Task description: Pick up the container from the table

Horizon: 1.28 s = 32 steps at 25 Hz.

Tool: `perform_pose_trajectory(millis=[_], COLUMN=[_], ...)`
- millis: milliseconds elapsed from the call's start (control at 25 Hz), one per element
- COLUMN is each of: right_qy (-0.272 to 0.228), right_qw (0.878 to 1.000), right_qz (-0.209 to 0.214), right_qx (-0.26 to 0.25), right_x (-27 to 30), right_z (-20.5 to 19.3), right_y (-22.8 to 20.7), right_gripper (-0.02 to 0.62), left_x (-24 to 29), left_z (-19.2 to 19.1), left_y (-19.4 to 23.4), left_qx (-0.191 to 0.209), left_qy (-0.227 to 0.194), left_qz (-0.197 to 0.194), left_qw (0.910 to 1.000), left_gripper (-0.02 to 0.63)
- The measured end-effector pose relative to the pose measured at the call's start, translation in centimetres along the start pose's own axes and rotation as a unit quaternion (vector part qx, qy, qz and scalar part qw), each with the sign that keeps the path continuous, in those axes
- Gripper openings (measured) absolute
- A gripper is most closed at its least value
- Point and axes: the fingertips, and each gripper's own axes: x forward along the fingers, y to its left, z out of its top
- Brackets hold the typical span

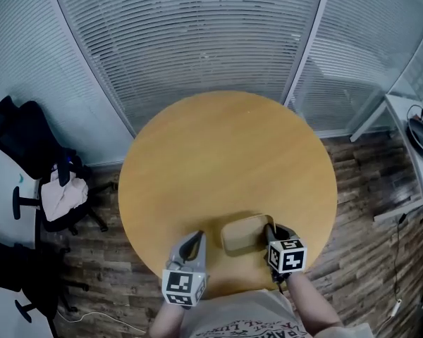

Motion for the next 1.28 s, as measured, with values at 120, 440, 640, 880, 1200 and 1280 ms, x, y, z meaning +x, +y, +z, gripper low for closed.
perform_pose_trajectory(millis=[120,440,640,880,1200,1280], right_qy=[-0.058,-0.193,-0.264,-0.292,-0.282,-0.278], right_qw=[0.998,0.98,0.962,0.952,0.956,0.958], right_qz=[0.005,0.027,0.06,0.067,0.055,0.054], right_qx=[-0.01,-0.03,-0.034,-0.067,-0.063,-0.056], right_x=[-2.3,-8.1,-11.6,-12.8,-12.0,-11.8], right_z=[2.7,10.0,12.9,13.4,13.1,13.0], right_y=[1.6,4.5,6.3,7.6,6.6,6.4], right_gripper=[0.006,0.006,0.006,0.006,0.006,0.006], left_x=[-1.0,-3.0,-4.1,-5.4,-4.6,-4.5], left_z=[1.2,5.8,8.5,11.2,10.6,10.6], left_y=[0.0,0.4,0.6,0.6,-0.1,-0.3], left_qx=[0.003,0.012,0.024,0.044,0.049,0.048], left_qy=[-0.016,-0.08,-0.111,-0.143,-0.129,-0.128], left_qz=[0.003,0.016,0.018,0.026,0.023,0.022], left_qw=[0.9999,0.9966,0.9934,0.9884,0.9901,0.9904], left_gripper=[0.008,0.008,0.008,0.008,0.008,0.008])
